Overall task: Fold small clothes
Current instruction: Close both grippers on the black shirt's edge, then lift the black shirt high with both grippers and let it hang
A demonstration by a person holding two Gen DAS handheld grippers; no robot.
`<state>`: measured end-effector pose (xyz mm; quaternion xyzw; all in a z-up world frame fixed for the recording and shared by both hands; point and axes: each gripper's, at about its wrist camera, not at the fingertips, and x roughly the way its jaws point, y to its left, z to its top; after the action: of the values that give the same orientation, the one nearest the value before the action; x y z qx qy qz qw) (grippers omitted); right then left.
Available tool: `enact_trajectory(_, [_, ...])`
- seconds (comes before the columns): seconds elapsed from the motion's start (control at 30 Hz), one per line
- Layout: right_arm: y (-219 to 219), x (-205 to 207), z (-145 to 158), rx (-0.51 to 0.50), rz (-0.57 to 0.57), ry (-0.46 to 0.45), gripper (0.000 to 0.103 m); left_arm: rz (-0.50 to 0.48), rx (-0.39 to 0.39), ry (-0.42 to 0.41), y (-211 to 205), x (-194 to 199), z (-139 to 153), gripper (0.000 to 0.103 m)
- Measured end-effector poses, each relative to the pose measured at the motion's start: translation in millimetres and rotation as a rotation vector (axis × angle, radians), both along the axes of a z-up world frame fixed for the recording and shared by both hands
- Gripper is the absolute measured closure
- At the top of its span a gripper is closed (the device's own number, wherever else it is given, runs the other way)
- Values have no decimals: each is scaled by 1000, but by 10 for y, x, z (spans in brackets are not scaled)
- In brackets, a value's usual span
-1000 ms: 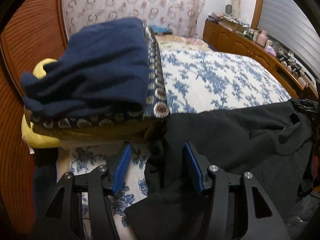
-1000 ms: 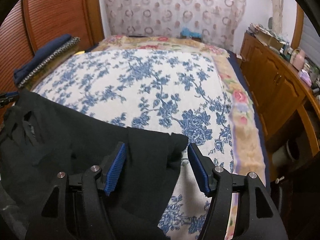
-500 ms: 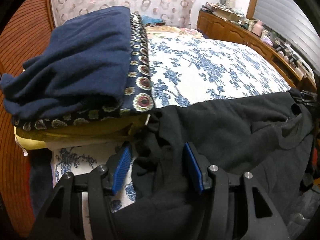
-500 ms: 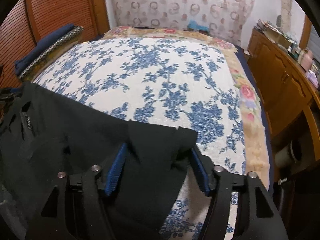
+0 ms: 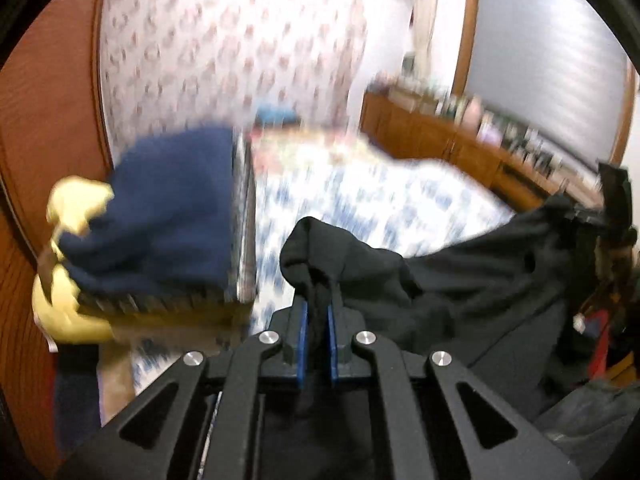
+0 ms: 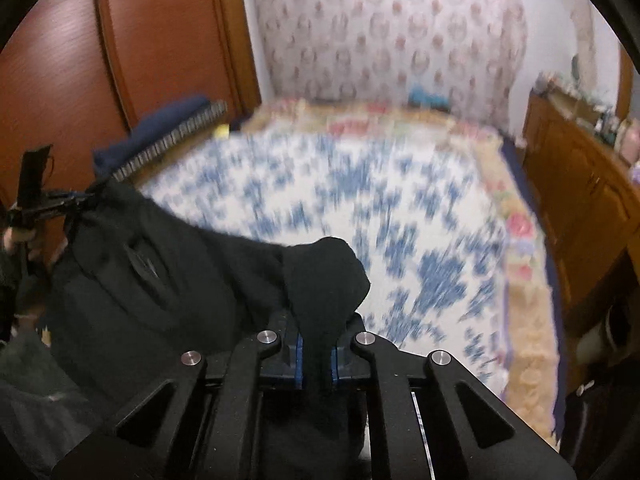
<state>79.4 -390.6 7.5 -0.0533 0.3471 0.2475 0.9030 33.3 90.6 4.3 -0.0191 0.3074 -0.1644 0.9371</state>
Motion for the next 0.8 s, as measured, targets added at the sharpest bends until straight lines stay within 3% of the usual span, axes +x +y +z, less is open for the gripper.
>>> enact_trajectory(0.13, [65, -291, 695, 46, 64, -137, 98, -53, -63, -113, 1, -143, 572, 97])
enact_trajectory(0.23, [170, -475, 1235, 24, 95, -244, 98, -66, -37, -206, -36, -207, 1032, 97])
enact_trajectory(0.5, [202, -694, 2346, -39, 36, -476, 98, -48, -71, -430, 204, -489, 2002, 97])
enact_trajectory(0.63, [44, -745, 2725, -23, -24, -540, 98, -34, -64, -511, 293, -627, 2270, 97])
enact_trajectory(0.8, [-76, -851, 2992, -33, -59, -598, 98, -16, -65, -577, 381, -700, 2392, 97])
